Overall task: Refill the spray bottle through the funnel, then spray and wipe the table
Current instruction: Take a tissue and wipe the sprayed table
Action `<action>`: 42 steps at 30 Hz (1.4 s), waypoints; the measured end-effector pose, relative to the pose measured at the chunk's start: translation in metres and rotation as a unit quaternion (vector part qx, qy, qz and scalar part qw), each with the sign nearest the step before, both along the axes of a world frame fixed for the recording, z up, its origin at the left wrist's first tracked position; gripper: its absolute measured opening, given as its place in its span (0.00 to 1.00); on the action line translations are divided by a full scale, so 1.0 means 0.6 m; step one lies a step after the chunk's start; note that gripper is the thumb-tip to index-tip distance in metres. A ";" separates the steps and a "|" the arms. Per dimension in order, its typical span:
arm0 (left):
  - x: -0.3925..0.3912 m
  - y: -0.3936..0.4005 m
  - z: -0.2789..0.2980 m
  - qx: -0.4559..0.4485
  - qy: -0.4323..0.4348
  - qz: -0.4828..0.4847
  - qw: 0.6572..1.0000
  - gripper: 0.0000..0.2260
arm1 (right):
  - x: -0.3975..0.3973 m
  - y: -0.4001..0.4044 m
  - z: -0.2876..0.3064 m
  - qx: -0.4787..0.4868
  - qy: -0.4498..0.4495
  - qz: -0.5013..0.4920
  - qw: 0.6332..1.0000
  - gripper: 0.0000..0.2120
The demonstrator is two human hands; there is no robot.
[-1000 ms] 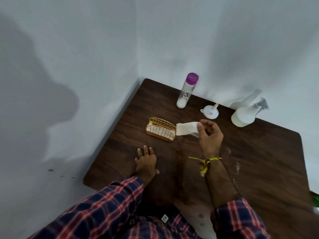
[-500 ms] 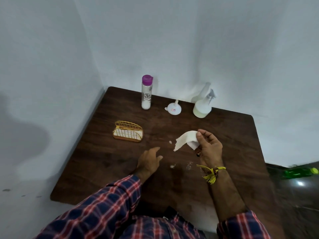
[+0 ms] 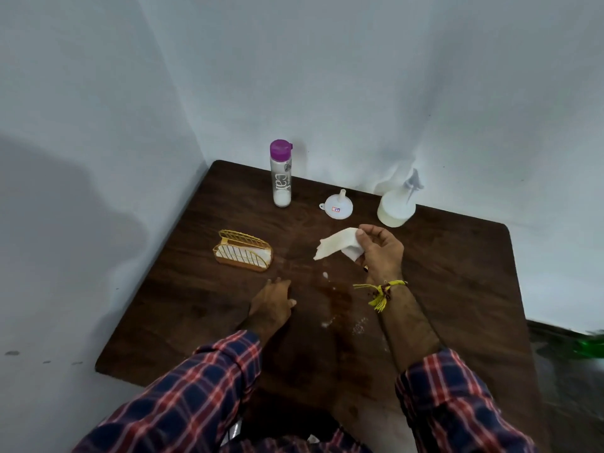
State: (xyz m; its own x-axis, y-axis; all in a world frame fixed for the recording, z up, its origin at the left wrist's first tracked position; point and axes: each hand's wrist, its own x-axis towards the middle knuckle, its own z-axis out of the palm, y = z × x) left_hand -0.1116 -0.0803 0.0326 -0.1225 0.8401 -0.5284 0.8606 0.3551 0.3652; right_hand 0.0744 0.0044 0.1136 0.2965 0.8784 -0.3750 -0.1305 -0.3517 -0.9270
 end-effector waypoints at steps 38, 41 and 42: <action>-0.072 -0.034 -0.086 0.019 -0.053 -0.132 0.990 0.29 | -0.059 -0.175 -0.219 -0.036 -0.608 0.421 0.672 0.28; -0.083 -0.052 -0.073 0.049 -0.046 -0.116 0.991 0.26 | -0.071 -0.132 -0.214 -0.105 -0.608 0.366 0.696 0.29; -0.084 -0.062 -0.072 0.063 -0.032 -0.100 0.992 0.25 | -0.087 -0.126 -0.210 -0.098 -0.610 0.378 0.690 0.30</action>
State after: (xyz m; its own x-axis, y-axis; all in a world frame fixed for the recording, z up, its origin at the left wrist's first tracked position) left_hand -0.1618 -0.1175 -0.0104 0.0842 0.9042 -0.4188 0.8831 0.1269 0.4517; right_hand 0.0224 -0.0711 -0.0126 -0.0188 0.9226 -0.3853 0.9936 -0.0257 -0.1101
